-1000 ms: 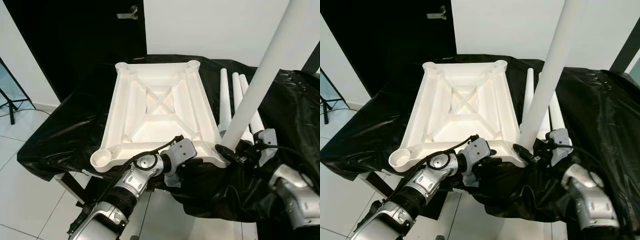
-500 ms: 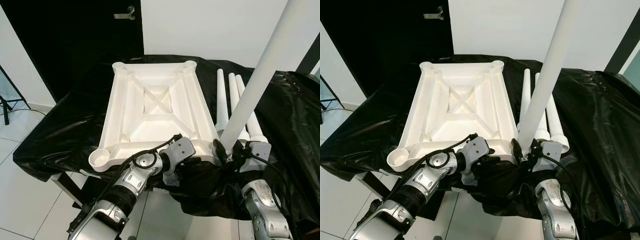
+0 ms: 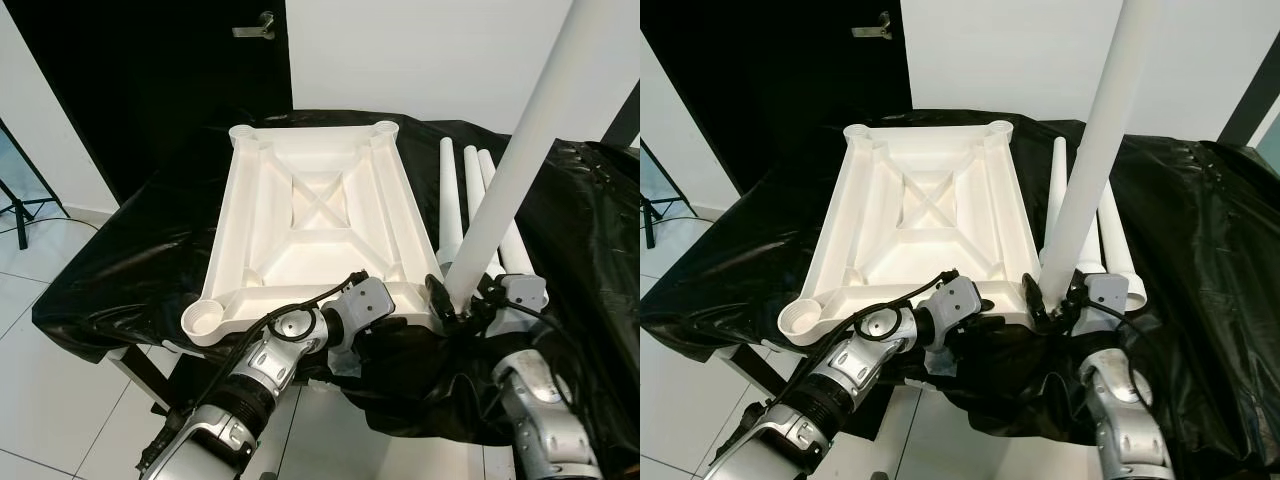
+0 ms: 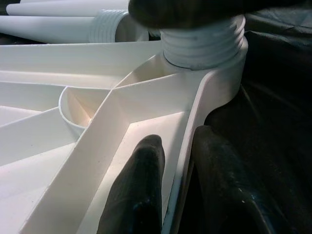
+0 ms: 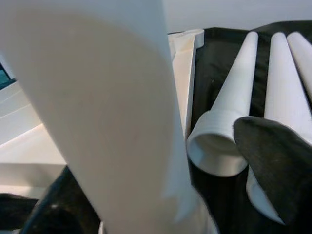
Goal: Building children table
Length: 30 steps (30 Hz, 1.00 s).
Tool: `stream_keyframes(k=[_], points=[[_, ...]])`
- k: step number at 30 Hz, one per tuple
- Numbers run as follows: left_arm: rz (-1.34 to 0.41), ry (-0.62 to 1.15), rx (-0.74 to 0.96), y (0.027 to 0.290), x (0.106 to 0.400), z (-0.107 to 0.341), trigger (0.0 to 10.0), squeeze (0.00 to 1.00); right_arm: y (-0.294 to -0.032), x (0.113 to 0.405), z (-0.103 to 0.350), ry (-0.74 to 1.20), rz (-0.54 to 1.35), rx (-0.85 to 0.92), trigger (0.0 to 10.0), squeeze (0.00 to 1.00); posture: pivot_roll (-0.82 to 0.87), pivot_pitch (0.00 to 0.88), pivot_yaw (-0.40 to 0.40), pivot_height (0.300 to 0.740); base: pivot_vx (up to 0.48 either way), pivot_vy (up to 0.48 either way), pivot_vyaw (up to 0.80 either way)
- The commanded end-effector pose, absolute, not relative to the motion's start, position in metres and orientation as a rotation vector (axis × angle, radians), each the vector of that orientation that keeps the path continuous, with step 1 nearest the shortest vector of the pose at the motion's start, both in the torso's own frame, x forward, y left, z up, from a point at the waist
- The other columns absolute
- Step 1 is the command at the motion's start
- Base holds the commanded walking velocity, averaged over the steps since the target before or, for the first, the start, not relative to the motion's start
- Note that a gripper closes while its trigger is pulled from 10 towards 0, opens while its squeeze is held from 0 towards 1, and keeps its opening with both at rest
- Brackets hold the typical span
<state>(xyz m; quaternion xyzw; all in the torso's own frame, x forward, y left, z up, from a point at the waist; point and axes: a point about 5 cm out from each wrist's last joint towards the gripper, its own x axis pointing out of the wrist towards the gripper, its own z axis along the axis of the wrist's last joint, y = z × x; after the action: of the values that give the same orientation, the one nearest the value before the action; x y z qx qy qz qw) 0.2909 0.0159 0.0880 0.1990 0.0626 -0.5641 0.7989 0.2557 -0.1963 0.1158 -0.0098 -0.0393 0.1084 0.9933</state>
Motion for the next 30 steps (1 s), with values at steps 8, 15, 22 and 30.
stream_keyframes(k=[8, 15, 22, 30], points=[[-1.27, 0.294, 0.437, 0.022, 0.278, 0.058, 10.0, 0.0, -0.202, 0.263, 0.123, -0.013, 0.461, -0.025, 10.0, 0.0, 0.18, 0.0, -0.013, 0.74, 0.0, 0.0, 0.0], [-1.264, 0.287, 0.414, 0.022, 0.279, 0.061, 10.0, 0.0, -0.203, 0.254, 0.129, 0.099, 0.799, -0.001, 0.0, 0.0, 0.2, 0.0, -0.015, 0.74, 0.0, 0.0, 0.0], [-1.257, 0.282, 0.406, 0.023, 0.28, 0.062, 10.0, 0.0, -0.207, 0.257, 0.128, 0.103, 0.784, 0.005, 0.0, 0.0, 0.2, 0.0, -0.016, 0.74, 0.0, 0.0, 0.0], [-1.256, 0.284, 0.413, 0.024, 0.278, 0.059, 10.0, 0.0, -0.201, 0.26, 0.112, 0.003, 0.389, 0.097, 0.0, 0.0, 0.21, 0.0, -0.019, 0.74, 0.0, 0.0, 0.0]])
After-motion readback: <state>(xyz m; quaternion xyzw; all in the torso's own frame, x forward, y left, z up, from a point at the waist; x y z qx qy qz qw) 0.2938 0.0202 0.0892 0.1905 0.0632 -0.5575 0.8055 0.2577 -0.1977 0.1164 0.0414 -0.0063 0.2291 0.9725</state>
